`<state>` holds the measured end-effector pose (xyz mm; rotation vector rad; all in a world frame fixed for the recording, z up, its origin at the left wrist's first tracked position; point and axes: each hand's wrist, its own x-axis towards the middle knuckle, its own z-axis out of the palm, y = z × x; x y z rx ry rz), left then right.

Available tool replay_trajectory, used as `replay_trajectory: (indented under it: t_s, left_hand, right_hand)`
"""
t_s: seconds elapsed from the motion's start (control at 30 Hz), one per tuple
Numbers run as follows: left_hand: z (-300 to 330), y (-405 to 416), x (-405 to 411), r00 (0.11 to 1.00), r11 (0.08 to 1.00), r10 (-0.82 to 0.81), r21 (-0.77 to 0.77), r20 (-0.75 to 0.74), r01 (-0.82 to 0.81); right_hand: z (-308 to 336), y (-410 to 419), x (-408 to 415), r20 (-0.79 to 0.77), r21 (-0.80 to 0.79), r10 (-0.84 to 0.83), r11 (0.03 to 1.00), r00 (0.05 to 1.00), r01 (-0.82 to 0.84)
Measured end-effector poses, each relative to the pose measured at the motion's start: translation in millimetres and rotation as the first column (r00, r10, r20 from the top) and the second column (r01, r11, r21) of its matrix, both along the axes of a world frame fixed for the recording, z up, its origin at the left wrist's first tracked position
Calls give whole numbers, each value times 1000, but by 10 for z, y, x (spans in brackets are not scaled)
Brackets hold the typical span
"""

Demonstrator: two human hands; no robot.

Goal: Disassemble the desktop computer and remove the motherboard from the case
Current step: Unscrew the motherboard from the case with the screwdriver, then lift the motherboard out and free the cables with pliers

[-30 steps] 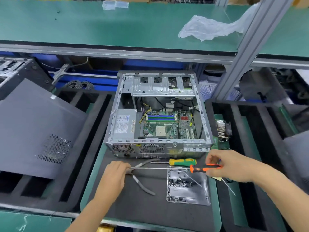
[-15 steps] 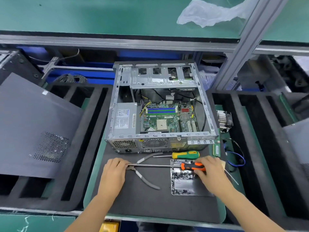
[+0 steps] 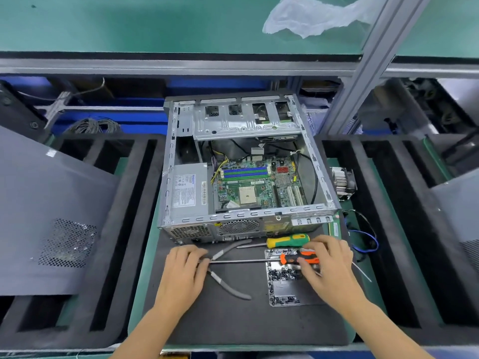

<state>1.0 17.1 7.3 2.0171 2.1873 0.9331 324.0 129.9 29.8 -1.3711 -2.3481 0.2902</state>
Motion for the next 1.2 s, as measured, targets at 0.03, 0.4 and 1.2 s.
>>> replay_trajectory:
  t_s: [0.03,0.4,1.2]
  left_hand:
    - [93,58,72,997,995,-73,74,17,72]
    - [1155,982,547,978,922,-170,370,123,113]
    - [966,2743,-3,833,677,-260,-707,-488,-203]
  right_hand:
    - [48,18,-22,-35,38,32,999,999,-30]
    - [932,619,-408,-208,359,421,872,883,-332]
    - [607,2132,-1549,551,-302,144,953,822,36]
